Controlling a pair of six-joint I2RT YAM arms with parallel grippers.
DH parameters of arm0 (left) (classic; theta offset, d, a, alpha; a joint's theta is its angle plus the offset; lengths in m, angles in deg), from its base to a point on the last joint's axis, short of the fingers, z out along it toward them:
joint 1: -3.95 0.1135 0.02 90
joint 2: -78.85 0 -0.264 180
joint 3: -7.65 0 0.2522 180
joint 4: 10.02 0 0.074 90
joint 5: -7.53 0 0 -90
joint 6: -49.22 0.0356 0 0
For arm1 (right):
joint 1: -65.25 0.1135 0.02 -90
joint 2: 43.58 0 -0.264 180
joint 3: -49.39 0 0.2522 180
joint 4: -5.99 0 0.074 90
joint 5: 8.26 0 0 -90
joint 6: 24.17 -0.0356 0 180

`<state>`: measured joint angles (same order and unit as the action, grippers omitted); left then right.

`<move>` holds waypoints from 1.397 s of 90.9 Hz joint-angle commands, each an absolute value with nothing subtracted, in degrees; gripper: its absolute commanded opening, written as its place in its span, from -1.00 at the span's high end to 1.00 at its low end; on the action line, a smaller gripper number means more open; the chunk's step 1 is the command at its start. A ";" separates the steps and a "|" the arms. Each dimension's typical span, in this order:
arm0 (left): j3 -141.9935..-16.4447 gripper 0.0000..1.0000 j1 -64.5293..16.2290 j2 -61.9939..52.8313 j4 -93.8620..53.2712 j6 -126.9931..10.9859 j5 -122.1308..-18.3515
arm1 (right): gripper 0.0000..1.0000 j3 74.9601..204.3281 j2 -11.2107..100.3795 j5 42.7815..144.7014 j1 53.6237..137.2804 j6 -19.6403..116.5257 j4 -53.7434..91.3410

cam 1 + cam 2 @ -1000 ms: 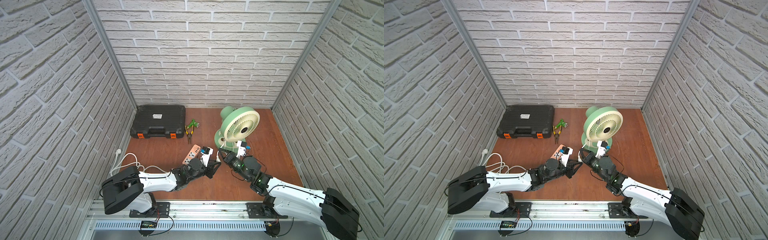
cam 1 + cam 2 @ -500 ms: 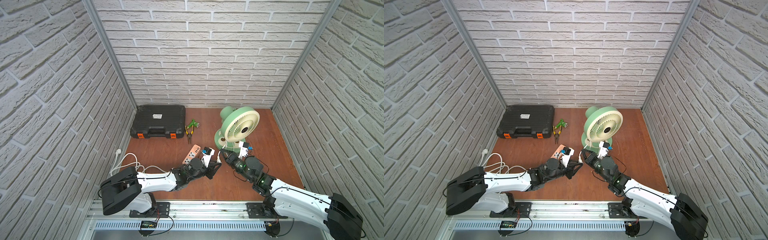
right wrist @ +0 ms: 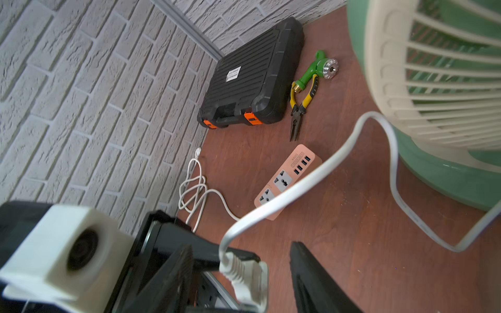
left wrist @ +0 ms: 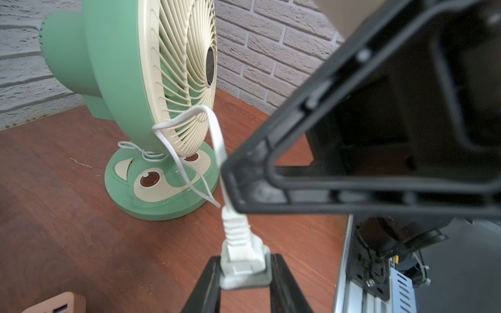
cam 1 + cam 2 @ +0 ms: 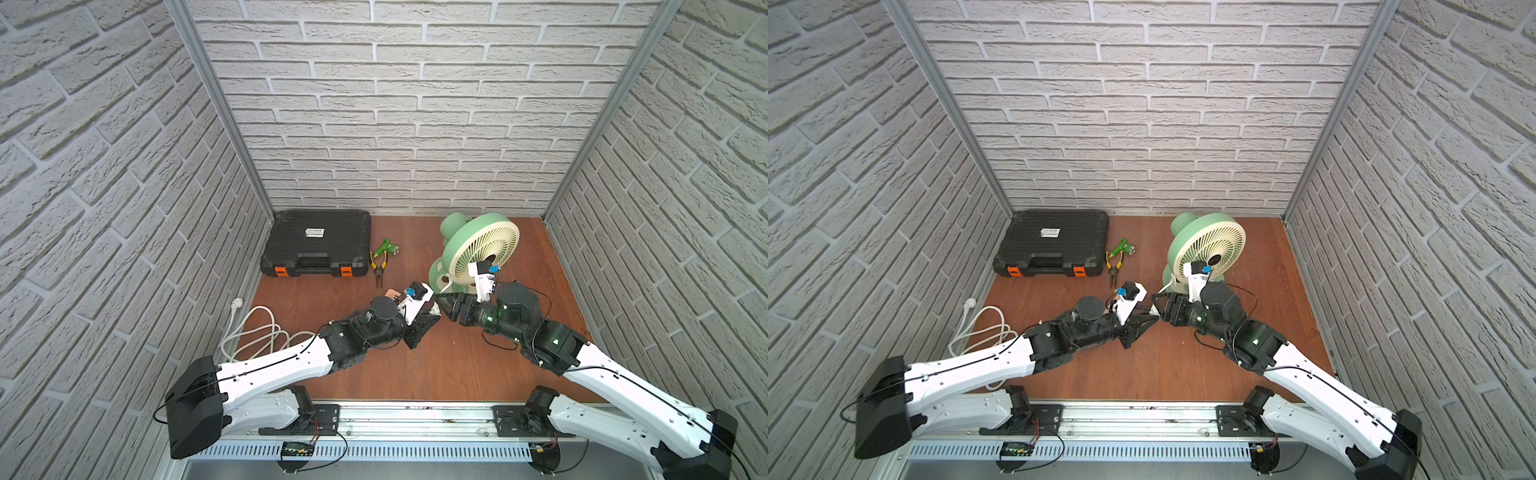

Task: Plug the desk fan into the power strip
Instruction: Pick up the plug from the center of the board.

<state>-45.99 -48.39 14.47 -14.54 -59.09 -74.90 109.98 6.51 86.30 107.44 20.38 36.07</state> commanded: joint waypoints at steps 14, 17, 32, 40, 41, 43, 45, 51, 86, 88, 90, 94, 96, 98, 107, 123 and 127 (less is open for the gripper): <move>-51.15 1.00 -44.35 13.03 -24.22 -52.92 -58.73 | -0.23 114.94 7.50 93.28 107.26 34.10 50.51; -51.82 1.00 -44.38 12.64 -24.96 -52.58 -58.54 | -0.21 115.26 7.85 92.76 107.31 34.11 51.34; -53.17 1.00 -44.54 11.41 -26.49 -50.63 -59.73 | -0.17 115.36 10.16 92.21 107.33 31.85 50.22; -53.50 1.00 -44.67 11.10 -26.73 -50.14 -60.09 | -0.08 115.12 11.69 92.63 107.43 30.29 48.50; -53.54 1.00 -44.66 11.05 -26.75 -50.07 -60.12 | -0.07 115.11 11.87 92.81 107.43 30.17 48.23; -53.63 1.00 -44.66 10.94 -26.70 -49.98 -60.31 | -0.05 115.03 12.12 93.21 107.44 29.97 47.77; -53.66 1.00 -44.77 10.87 -26.75 -49.94 -60.60 | -0.03 114.91 12.29 93.60 107.55 29.79 47.25; -53.88 1.00 -44.94 10.96 -27.03 -49.51 -61.55 | 0.03 114.59 12.47 93.48 107.82 29.25 45.85; -53.85 1.00 -46.54 13.00 -28.37 -46.40 -67.47 | 0.26 116.15 14.33 92.86 108.26 27.72 47.21; -53.84 1.00 -46.51 13.03 -28.46 -46.23 -67.60 | 0.27 116.31 14.51 92.83 108.37 27.54 47.36; -53.86 1.00 -46.57 13.02 -28.55 -46.17 -67.79 | 0.28 116.39 14.69 92.78 108.46 27.43 47.37; -54.00 1.00 -46.59 13.02 -28.89 -45.86 -68.02 | 0.30 116.50 15.03 92.61 108.69 26.96 47.45; -54.08 1.00 -46.72 13.00 -29.01 -45.70 -68.22 | 0.31 116.50 15.21 92.50 108.85 26.82 47.44; -54.14 1.00 -46.69 12.90 -29.06 -45.64 -68.36 | 0.33 116.52 15.35 92.34 109.02 26.63 47.37; -54.42 1.00 -47.08 12.64 -29.27 -44.97 -68.62 | 0.37 116.16 15.82 92.12 109.65 25.91 46.72; -55.15 1.00 -47.58 11.52 -29.90 -44.15 -69.00 | 0.37 116.36 16.22 92.65 110.76 25.20 45.35; -55.17 1.00 -47.64 11.44 -29.84 -44.08 -69.07 | 0.37 116.64 16.35 92.32 111.01 25.20 45.60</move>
